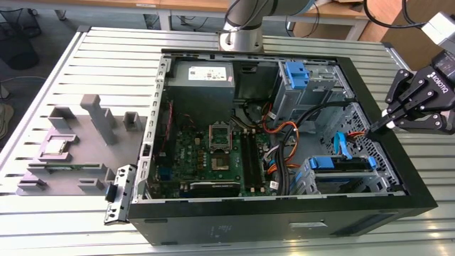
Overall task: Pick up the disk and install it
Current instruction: 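Insert the second disk wire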
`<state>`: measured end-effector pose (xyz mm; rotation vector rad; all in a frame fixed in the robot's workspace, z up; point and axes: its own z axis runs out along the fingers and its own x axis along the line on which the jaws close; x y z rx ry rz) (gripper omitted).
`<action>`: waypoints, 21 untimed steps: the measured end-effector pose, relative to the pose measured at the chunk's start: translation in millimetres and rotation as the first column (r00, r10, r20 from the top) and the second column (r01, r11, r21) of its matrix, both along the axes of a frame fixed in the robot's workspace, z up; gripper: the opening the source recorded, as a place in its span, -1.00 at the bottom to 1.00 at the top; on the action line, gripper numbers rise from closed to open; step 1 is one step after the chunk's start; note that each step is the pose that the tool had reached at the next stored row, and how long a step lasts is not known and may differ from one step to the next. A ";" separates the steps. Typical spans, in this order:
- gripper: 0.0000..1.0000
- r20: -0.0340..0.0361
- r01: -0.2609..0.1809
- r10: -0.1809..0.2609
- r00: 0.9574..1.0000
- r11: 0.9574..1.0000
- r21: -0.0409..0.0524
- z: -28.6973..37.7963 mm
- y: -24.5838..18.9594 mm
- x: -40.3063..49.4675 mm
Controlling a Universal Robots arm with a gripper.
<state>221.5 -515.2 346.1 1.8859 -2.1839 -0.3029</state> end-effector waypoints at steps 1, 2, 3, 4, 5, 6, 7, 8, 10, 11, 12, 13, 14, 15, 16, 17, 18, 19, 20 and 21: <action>-0.79 0.000 0.000 0.000 1.000 1.000 0.000 0.0 0.0 0.0; -0.76 0.000 0.000 0.000 1.000 1.000 0.000 0.0 0.0 0.0; -0.76 0.000 0.000 0.000 1.000 1.000 0.000 0.0 0.0 0.0; -0.65 0.000 0.000 0.000 1.000 1.000 0.000 0.0 0.0 0.0; -0.65 0.000 0.000 0.000 1.000 1.000 0.000 0.0 0.0 0.0; -0.52 0.000 0.000 0.000 1.000 1.000 0.000 0.0 0.0 0.0; -0.52 0.000 0.000 0.000 1.000 1.000 0.000 -0.2 0.1 0.0; -0.52 0.000 0.000 0.000 1.000 1.000 0.000 -0.7 0.1 0.0; -0.52 0.000 0.000 0.000 1.000 1.000 -0.001 -1.5 0.0 0.0; -0.52 0.000 0.000 0.000 1.000 1.000 -0.001 -1.6 0.0 0.0; -0.52 0.000 0.000 0.000 1.000 1.000 -0.001 -1.7 0.0 0.0; -0.52 0.000 0.000 0.000 1.000 1.000 -0.001 -2.0 0.0 0.0; -0.52 0.000 0.000 0.000 1.000 1.000 -0.003 -2.5 0.0 0.0; -0.52 0.000 0.000 0.000 1.000 1.000 -0.004 -2.7 0.0 0.0; -0.52 0.000 0.000 0.000 1.000 1.000 -0.006 -2.7 0.0 0.0; -0.52 0.000 0.000 0.000 1.000 1.000 -0.007 -2.7 -0.1 0.0; -0.52 0.000 0.000 0.000 1.000 1.000 -0.007 -2.7 0.0 0.0; -0.52 0.000 0.000 0.000 1.000 1.000 -0.008 -2.7 0.0 0.0; -0.52 0.000 0.000 0.000 1.000 1.000 -0.009 -2.6 0.0 0.0; -0.52 0.000 0.000 0.000 1.000 1.000 -0.009 -2.7 0.0 0.0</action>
